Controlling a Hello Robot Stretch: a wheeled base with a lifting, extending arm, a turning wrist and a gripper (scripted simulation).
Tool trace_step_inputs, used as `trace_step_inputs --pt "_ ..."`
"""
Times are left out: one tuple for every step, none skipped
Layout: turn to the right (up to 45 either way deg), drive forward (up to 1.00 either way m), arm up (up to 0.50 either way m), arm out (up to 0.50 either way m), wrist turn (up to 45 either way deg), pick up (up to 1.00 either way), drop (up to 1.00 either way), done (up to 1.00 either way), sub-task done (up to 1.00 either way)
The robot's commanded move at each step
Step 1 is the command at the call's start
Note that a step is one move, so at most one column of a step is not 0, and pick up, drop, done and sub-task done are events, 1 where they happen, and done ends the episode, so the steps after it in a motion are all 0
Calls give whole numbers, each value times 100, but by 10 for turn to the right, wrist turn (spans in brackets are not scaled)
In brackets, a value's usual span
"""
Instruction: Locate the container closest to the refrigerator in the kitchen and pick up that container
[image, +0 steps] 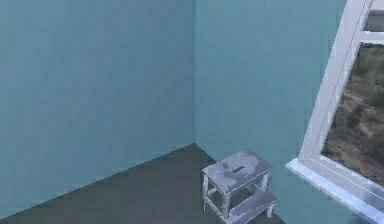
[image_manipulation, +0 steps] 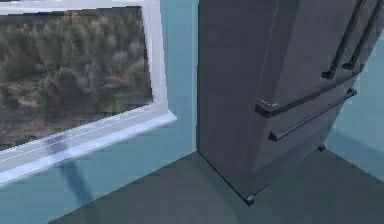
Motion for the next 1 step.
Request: trace_step_inputs --pt "450 0 0 0 0 0 0 0 0"
